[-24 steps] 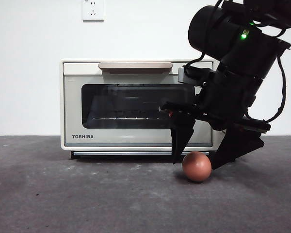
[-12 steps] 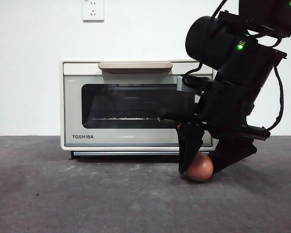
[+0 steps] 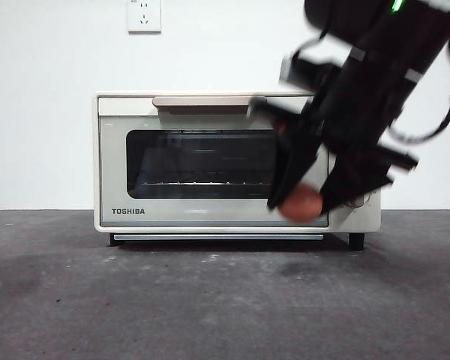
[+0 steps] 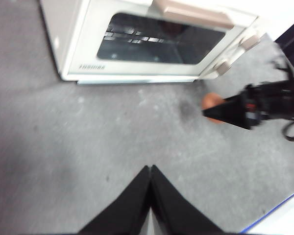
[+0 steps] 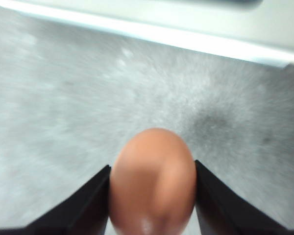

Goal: Eggoven

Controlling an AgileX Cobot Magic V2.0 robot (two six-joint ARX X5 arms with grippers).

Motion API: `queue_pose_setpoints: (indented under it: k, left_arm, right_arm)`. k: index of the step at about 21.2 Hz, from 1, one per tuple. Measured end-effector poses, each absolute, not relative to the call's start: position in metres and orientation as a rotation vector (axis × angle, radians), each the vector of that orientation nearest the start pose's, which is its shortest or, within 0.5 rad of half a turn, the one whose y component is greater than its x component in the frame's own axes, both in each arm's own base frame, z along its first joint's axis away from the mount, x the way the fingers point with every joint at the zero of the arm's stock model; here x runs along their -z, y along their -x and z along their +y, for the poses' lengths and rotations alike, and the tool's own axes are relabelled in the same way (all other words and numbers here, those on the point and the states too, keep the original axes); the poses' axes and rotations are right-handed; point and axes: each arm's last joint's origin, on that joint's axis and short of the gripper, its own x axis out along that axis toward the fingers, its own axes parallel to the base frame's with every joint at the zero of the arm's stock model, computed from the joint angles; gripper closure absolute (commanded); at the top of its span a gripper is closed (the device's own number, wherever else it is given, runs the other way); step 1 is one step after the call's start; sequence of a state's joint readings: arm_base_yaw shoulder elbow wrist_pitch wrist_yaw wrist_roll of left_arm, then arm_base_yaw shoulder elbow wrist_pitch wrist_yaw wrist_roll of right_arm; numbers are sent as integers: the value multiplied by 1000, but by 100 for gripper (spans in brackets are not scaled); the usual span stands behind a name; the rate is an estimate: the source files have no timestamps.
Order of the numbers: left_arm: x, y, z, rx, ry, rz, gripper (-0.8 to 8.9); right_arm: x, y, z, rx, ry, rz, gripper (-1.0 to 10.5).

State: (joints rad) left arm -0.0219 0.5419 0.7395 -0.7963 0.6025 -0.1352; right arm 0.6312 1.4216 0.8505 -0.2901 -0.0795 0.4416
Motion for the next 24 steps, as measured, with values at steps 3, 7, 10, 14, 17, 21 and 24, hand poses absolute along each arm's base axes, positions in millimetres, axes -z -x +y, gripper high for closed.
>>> queue_pose_setpoints:
  k: [3,7,10,14,17,21,24]
  left_arm:
    - [-298,-117,-26,613,309,611,806]
    - [-313,-153,-45,640,274,548,806]
    - [-322,-180,-67,675,245,517,806]
    - [-329,-210,-93,687,214,492,806]
    - [-327,-229,-109,690,201,498,806]
    - [-323,-251,-126,706,187,517,806]
    - [-319,-265,-137,710,174,527,806]
  right_arm:
    - [-243,-206,154,-502,-153,893,944]
    - [-282,-174,130,-548,-155,776,944]
    - [-298,-155,116,-562,-164,719,944]
    - [-307,-141,105,-549,-167,685,944]
    - [-311,-135,100,-556,-166,663,944]
    - [-314,-129,96,-561,-161,645,944]
    - [-315,-127,95,-561,-158,645,944]
